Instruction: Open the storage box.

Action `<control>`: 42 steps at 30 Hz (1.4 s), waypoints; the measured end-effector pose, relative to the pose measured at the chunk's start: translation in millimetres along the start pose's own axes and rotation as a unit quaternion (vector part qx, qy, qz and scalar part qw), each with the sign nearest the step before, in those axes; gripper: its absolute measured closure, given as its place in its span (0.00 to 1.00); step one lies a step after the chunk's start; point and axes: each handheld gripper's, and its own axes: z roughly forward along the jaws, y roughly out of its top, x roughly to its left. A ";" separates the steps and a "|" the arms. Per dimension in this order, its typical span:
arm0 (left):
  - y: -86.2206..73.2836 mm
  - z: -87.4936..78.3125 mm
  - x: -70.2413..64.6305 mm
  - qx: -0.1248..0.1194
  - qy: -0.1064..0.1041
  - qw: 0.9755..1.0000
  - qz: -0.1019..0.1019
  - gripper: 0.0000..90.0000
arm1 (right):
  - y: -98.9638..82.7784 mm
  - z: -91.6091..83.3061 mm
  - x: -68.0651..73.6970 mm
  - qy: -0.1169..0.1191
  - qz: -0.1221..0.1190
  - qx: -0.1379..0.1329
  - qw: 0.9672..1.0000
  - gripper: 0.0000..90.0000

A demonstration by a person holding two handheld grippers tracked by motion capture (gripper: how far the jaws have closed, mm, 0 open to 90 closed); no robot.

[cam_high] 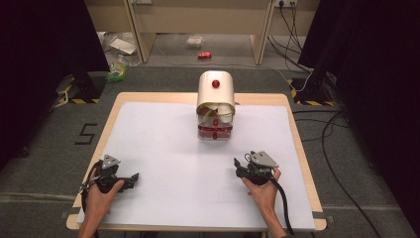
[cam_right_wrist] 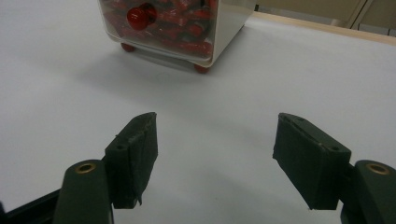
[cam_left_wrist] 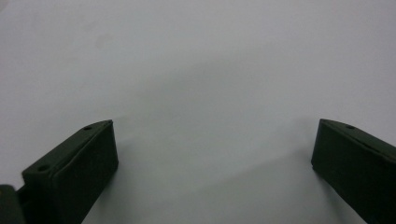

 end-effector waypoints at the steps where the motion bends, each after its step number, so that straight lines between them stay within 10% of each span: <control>1: 0.0 0.0 0.0 0.000 0.000 1.000 0.000 0.00 | 0.0 0.0 0.0 0.000 0.000 0.000 1.000 0.35; 42: -0.1 -0.2 0.0 0.000 0.000 1.000 0.001 0.00 | 32.9 42.4 48.1 -0.001 -0.017 -0.041 0.999 0.45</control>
